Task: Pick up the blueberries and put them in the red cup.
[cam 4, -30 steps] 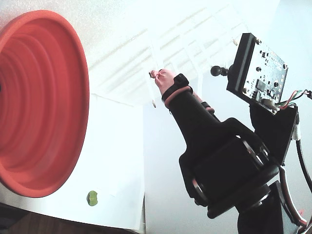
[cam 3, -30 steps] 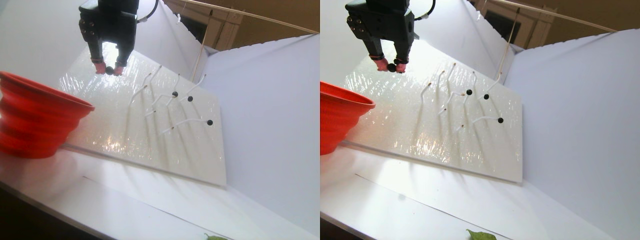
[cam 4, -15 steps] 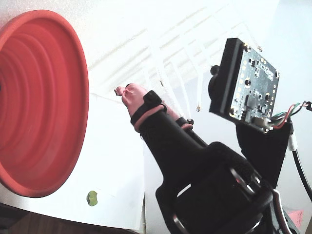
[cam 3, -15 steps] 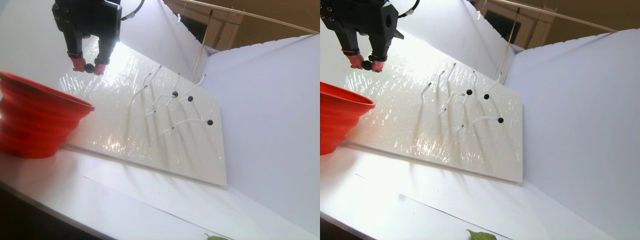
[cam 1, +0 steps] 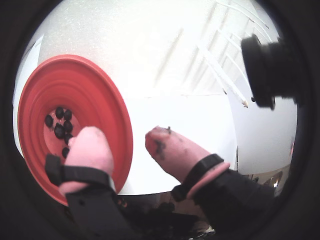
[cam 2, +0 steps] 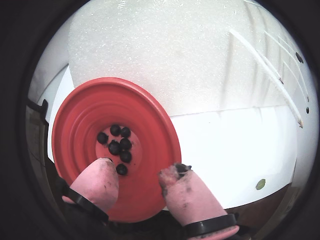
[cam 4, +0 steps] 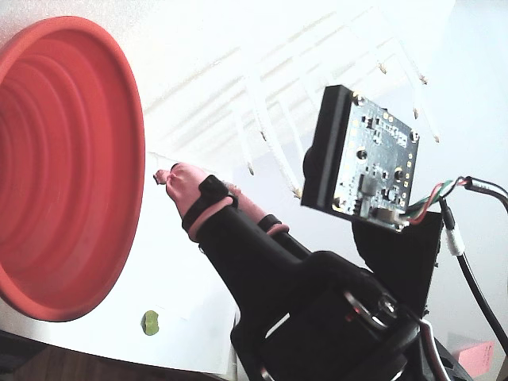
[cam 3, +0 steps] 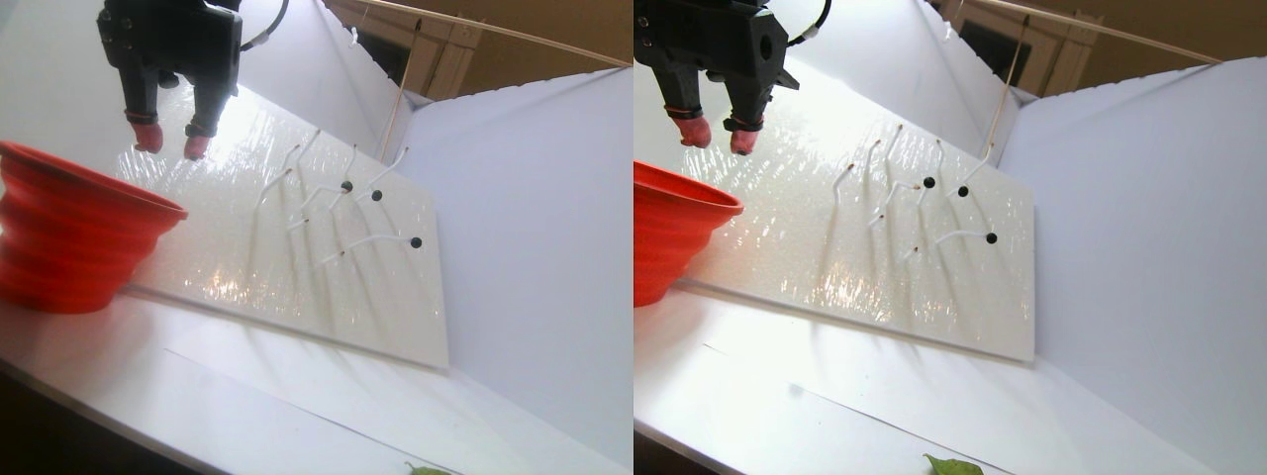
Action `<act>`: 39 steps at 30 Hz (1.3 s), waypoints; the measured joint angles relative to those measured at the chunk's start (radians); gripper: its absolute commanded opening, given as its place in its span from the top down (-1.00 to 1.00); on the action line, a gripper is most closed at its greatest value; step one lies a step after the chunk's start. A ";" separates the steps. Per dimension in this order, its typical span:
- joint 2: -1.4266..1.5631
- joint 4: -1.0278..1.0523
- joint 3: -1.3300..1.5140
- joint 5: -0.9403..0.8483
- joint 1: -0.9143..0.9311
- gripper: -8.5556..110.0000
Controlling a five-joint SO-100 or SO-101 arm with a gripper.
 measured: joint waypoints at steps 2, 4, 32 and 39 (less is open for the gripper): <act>0.021 0.000 0.000 -0.014 0.015 0.59; 0.048 0.000 0.000 -0.025 0.032 0.59; 0.081 -0.018 -0.023 -0.218 0.229 0.59; 0.061 -0.060 -0.083 -0.250 0.273 0.59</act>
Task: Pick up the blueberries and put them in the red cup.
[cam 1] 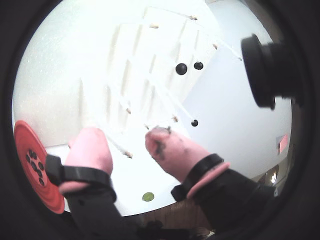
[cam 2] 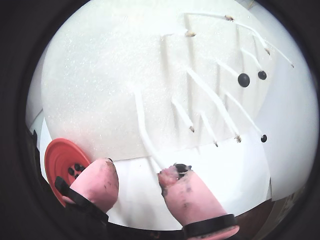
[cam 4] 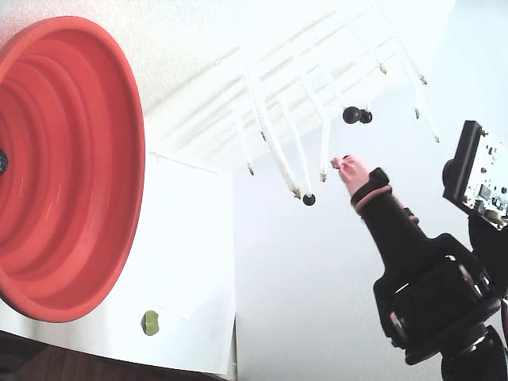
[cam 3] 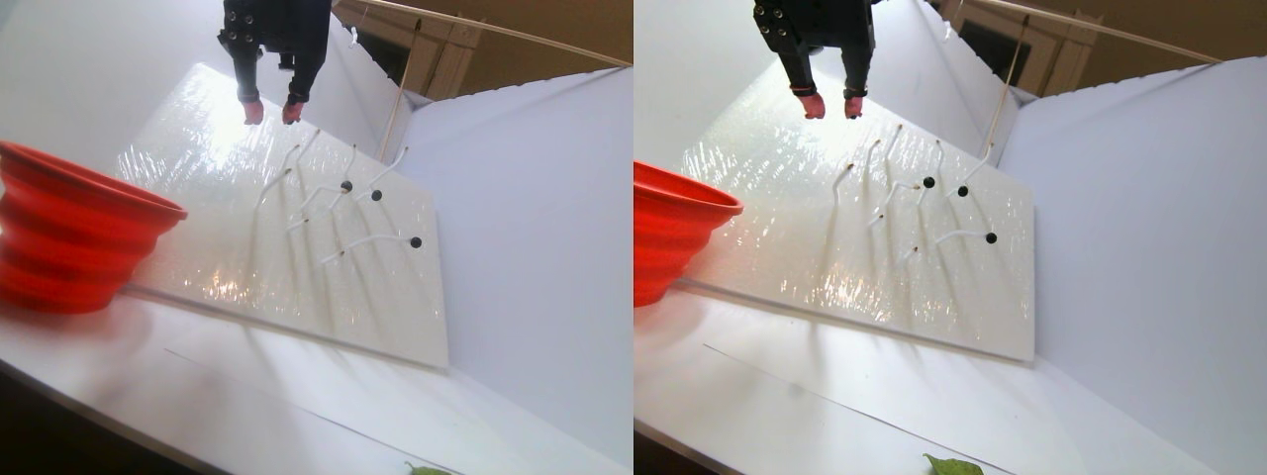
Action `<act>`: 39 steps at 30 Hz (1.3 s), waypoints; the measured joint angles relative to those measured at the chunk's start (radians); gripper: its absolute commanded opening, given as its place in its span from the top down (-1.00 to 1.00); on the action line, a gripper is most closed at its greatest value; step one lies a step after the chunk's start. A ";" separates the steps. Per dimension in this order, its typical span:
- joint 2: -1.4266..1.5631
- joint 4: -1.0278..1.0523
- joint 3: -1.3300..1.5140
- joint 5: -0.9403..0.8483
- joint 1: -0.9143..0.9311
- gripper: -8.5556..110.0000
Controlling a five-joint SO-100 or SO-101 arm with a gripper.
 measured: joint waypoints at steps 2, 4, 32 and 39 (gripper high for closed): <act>-0.014 -0.005 -0.011 -0.006 0.009 0.59; -0.028 -0.012 -0.017 -0.009 0.018 0.59; -0.327 -0.183 -0.198 -0.052 0.130 0.58; -0.382 -0.204 -0.249 -0.052 0.147 0.58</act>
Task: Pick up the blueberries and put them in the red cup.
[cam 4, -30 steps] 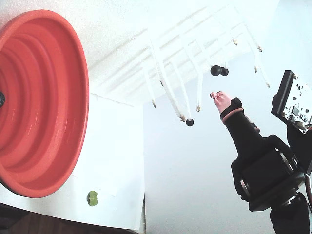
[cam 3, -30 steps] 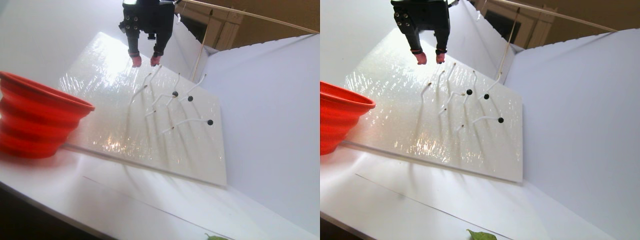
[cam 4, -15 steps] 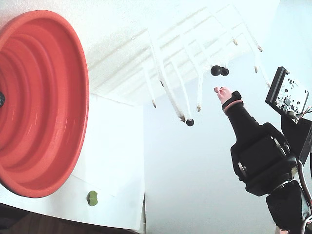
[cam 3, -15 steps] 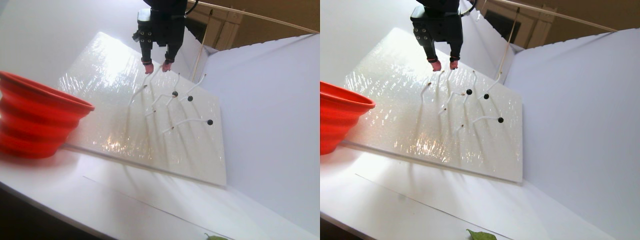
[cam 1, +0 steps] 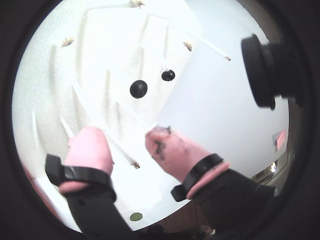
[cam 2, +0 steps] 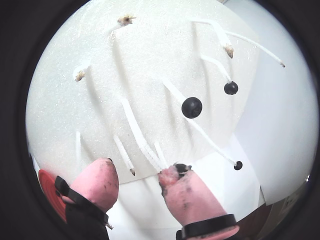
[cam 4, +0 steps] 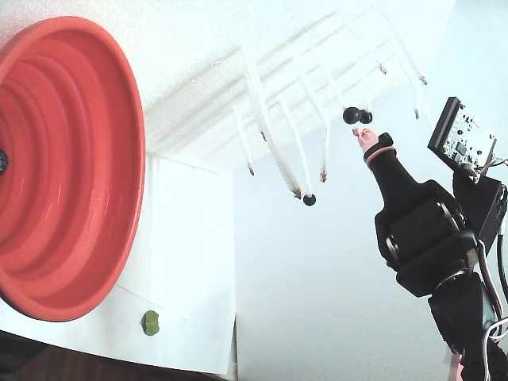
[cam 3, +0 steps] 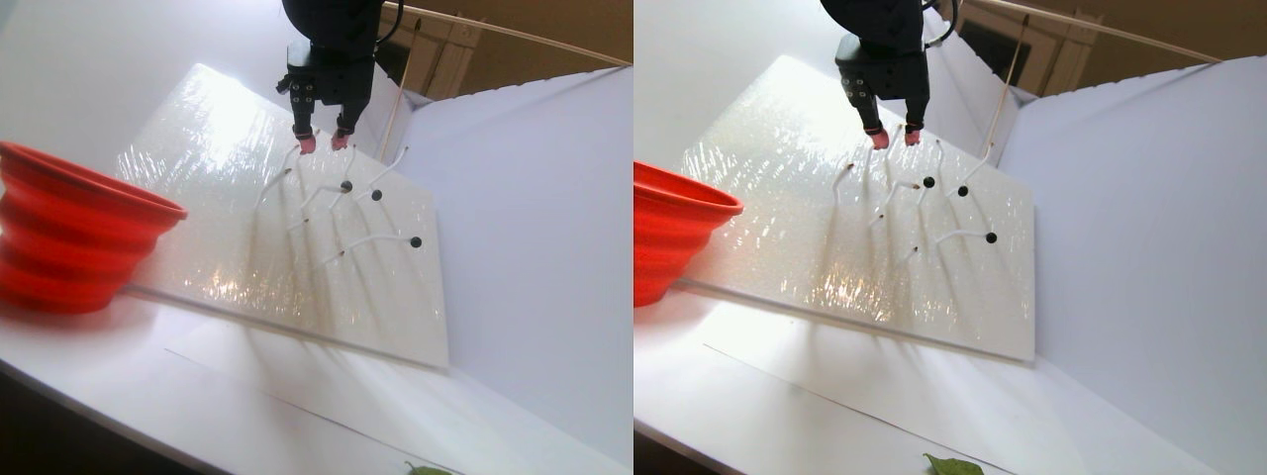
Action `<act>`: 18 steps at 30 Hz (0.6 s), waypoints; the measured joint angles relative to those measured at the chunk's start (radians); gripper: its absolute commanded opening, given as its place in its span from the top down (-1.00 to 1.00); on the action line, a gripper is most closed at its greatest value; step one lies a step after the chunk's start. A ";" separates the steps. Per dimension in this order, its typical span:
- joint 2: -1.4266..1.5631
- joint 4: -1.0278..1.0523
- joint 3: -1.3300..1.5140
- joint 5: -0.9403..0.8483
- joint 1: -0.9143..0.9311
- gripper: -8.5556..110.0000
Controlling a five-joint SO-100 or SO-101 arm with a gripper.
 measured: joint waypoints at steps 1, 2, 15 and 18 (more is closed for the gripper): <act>-0.009 -0.003 -0.006 0.000 0.005 0.58; -0.018 -0.005 -0.015 0.000 0.009 0.58; -0.127 -0.038 -0.104 0.034 0.048 0.58; -0.147 -0.038 -0.124 0.034 0.048 0.58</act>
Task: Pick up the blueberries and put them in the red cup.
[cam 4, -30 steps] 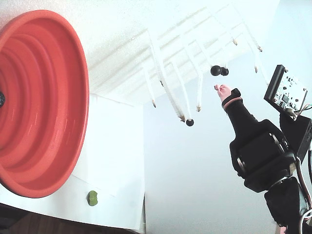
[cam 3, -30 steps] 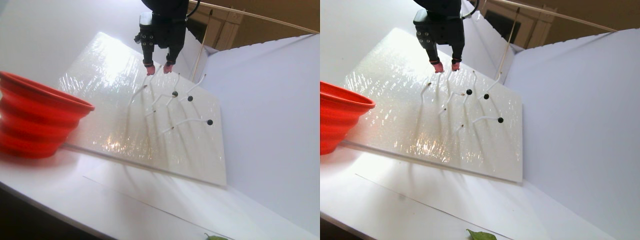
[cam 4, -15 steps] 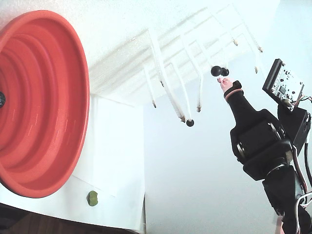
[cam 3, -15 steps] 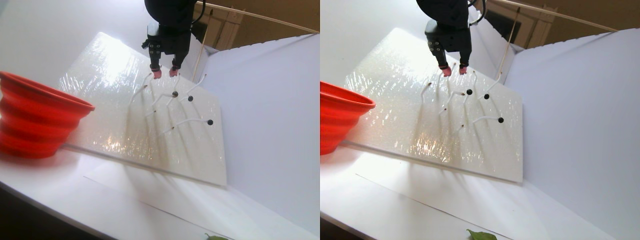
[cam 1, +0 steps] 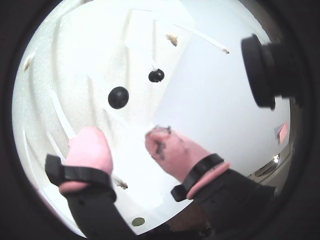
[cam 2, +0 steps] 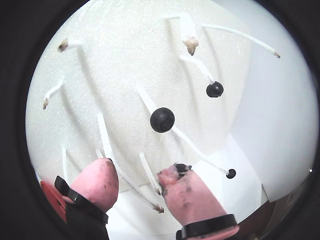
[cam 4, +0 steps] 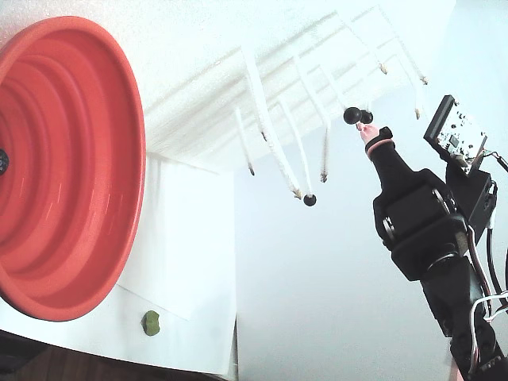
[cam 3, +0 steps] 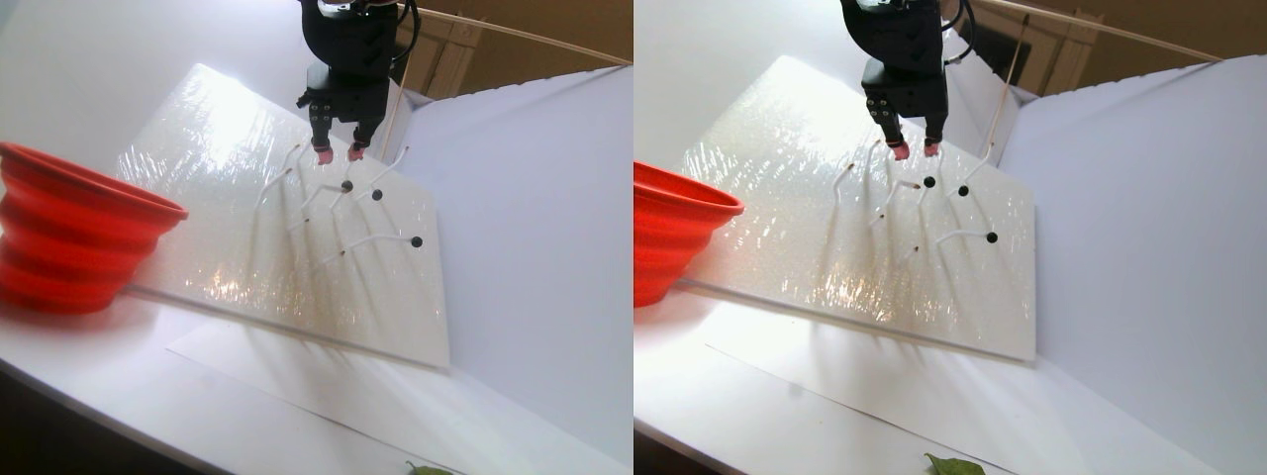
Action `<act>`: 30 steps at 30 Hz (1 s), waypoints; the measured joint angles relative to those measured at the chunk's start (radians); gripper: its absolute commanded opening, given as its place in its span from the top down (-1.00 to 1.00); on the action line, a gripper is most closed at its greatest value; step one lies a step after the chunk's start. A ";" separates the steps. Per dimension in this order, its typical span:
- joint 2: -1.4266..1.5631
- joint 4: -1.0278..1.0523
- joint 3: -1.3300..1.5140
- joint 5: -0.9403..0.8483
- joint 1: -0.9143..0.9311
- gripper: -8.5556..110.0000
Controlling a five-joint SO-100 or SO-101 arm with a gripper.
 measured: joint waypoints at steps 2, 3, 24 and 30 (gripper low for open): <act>-0.014 0.000 -0.015 0.000 0.000 0.57; -0.023 -0.003 -0.023 0.000 0.000 0.57; -0.179 -0.026 -0.170 0.029 0.006 0.57; -0.216 -0.034 -0.216 0.037 0.035 0.56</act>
